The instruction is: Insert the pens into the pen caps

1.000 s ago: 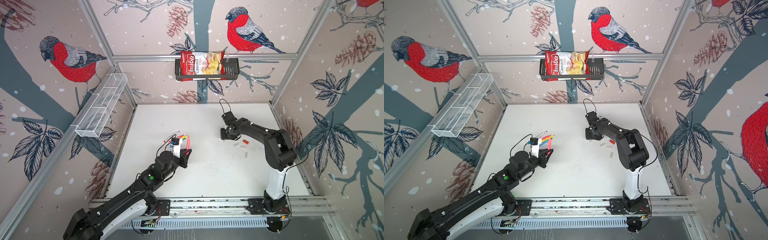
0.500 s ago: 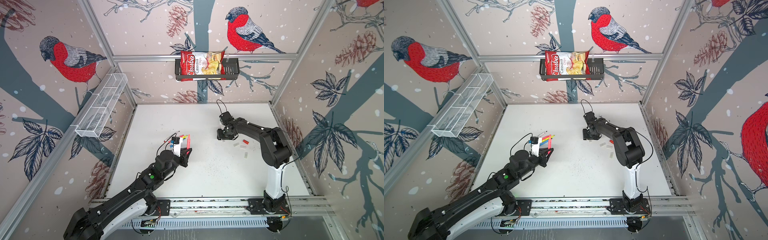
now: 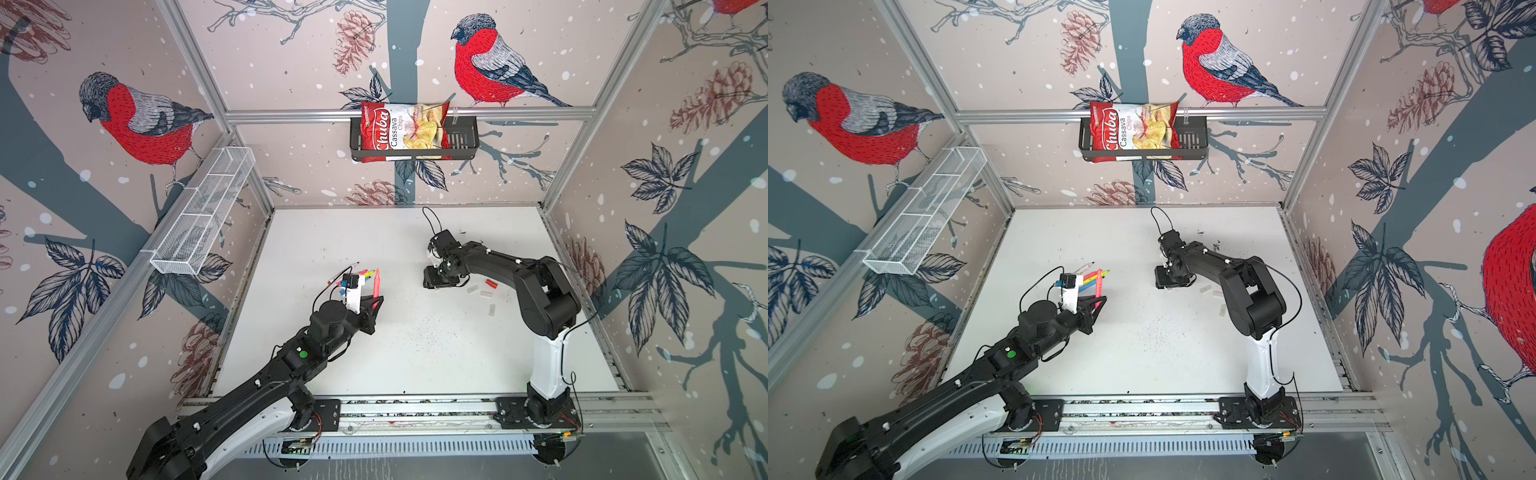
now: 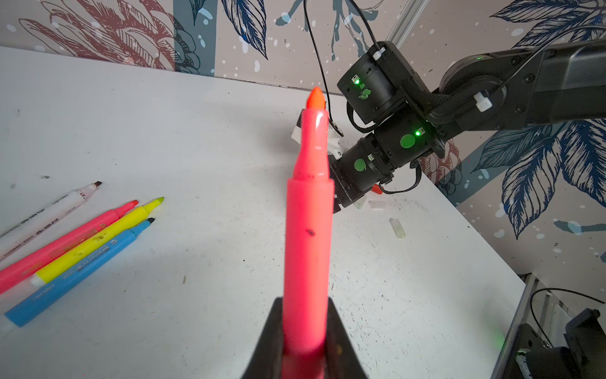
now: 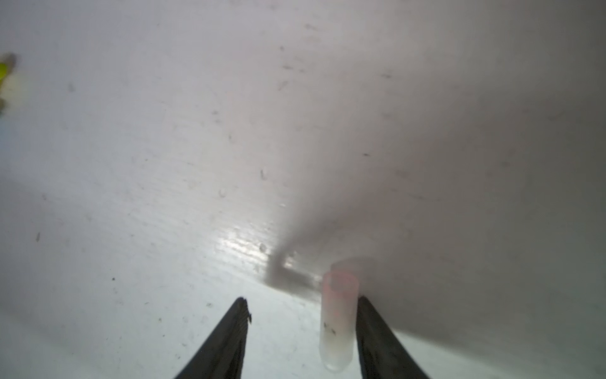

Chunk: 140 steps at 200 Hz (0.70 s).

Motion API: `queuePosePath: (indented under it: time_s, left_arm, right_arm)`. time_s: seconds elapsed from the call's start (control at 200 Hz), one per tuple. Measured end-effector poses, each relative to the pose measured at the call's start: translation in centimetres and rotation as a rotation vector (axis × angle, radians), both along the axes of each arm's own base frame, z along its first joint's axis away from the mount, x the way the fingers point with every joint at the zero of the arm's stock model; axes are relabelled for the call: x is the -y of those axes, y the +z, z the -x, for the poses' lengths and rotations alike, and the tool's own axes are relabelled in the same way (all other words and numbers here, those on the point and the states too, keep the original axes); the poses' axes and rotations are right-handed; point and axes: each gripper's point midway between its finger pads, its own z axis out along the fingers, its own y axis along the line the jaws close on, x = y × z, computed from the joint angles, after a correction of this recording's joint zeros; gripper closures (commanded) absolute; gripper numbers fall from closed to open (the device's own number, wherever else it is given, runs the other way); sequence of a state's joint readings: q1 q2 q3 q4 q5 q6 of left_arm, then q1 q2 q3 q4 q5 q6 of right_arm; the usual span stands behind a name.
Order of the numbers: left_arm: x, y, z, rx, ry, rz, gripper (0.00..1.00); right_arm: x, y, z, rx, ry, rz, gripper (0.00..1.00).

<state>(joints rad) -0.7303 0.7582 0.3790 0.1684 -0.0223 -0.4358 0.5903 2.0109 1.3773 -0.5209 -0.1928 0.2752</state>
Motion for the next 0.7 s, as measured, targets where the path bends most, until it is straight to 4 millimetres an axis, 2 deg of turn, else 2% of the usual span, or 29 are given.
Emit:
queuePosePath:
  time_s: [0.165,0.49,0.7]
  left_arm:
    - [0.0,-0.1,0.0,-0.001,0.000,-0.001,1.00]
    - [-0.2,0.1,0.1,0.007,0.003,0.005,1.00]
    - [-0.2,0.1,0.1,0.007,0.003,0.005,1.00]
  right_arm:
    - [-1.7,0.0,0.8,0.005,0.054,-0.024,0.44]
    - [-4.5,0.2,0.5,0.033,0.118,-0.055,0.39]
    - [-6.0,0.5,1.3,0.030,0.158,-0.061,0.41]
